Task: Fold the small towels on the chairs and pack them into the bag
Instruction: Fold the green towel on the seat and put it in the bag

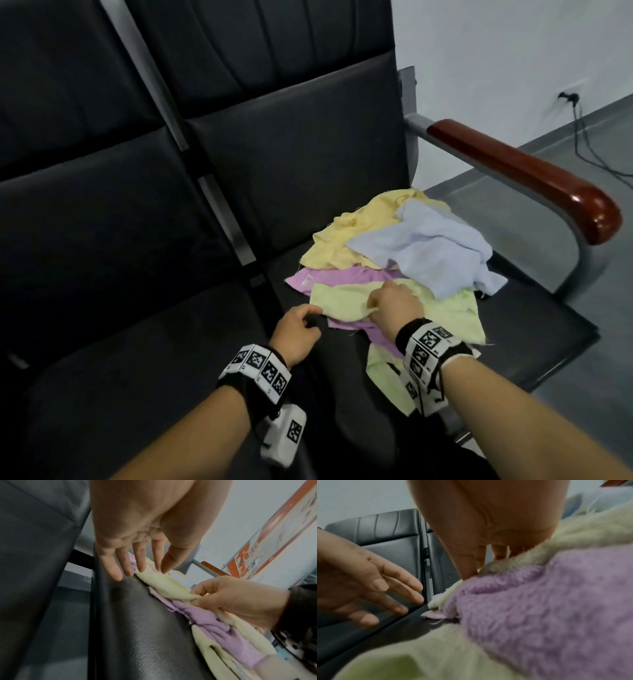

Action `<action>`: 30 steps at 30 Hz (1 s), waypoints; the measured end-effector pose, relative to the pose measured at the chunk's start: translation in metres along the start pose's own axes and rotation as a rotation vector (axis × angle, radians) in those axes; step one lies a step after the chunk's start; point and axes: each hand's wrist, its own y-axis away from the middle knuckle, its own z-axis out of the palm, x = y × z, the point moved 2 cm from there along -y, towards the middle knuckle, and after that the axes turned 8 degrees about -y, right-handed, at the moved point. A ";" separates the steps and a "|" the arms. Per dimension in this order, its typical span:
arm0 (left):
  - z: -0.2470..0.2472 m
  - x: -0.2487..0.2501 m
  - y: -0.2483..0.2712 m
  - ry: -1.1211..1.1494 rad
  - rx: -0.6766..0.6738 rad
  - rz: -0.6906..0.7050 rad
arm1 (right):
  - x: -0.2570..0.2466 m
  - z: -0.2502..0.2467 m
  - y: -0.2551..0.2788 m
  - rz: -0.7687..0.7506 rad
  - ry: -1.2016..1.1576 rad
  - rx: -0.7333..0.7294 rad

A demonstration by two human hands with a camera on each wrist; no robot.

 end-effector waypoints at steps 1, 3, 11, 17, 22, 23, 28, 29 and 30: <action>0.000 -0.001 0.001 -0.006 -0.001 0.003 | 0.000 -0.002 0.000 0.007 -0.017 0.006; -0.002 0.000 0.005 -0.024 0.008 0.015 | -0.005 -0.011 0.003 0.011 -0.094 0.023; -0.045 0.047 0.046 0.063 0.138 0.244 | -0.089 -0.074 0.051 -0.330 -0.741 0.017; -0.122 0.048 0.126 0.175 0.259 0.270 | -0.166 -0.098 0.100 -0.467 -0.964 -0.125; -0.185 0.002 0.203 0.343 0.273 0.204 | -0.238 -0.075 0.141 -0.480 -0.968 -0.217; -0.195 -0.010 0.219 0.382 0.276 0.179 | -0.253 -0.067 0.150 -0.489 -0.954 -0.214; -0.228 -0.071 0.281 0.581 0.383 0.063 | -0.319 -0.013 0.205 -0.597 -0.880 -0.349; -0.233 -0.082 0.290 0.609 0.400 0.050 | -0.330 0.000 0.216 -0.637 -0.822 -0.379; -0.237 -0.092 0.300 0.632 0.414 0.041 | -0.341 0.013 0.227 -0.674 -0.749 -0.388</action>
